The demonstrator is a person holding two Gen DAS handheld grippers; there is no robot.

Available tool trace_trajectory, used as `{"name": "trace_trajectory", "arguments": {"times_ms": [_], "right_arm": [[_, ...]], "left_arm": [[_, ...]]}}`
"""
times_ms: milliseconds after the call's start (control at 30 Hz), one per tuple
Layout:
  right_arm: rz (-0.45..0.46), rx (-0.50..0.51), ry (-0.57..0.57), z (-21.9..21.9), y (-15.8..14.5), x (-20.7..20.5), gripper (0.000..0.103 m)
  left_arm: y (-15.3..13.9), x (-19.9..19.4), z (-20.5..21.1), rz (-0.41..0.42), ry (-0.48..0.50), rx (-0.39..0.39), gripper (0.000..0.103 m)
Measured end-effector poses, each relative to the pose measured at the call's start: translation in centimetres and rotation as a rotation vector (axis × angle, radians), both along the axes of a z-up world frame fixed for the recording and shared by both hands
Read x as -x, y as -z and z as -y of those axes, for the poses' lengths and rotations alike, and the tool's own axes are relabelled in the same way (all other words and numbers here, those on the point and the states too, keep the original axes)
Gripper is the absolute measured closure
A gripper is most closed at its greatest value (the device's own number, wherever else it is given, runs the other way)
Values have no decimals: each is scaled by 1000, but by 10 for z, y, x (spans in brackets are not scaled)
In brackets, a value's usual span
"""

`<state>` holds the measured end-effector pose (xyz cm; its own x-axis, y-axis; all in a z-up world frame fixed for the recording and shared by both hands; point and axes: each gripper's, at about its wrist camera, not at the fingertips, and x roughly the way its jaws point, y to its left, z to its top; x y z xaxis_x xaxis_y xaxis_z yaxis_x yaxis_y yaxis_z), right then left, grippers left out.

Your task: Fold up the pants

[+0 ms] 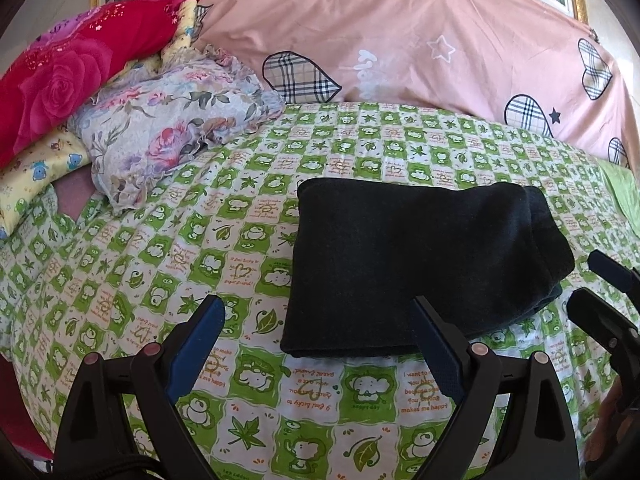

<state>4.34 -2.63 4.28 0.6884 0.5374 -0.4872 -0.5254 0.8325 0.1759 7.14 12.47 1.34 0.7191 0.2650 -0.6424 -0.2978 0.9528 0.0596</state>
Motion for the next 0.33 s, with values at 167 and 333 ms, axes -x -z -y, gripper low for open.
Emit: {"name": "trace_trajectory", "arguments": {"times_ms": [167, 333], "right_arm": [[2, 0, -1, 0, -1, 1, 1], [-7, 10, -7, -4, -1, -2, 1]], "left_arm": [[-1, 0, 6, 0, 10, -28, 10], [-4, 1, 7, 3, 21, -23, 10]]}}
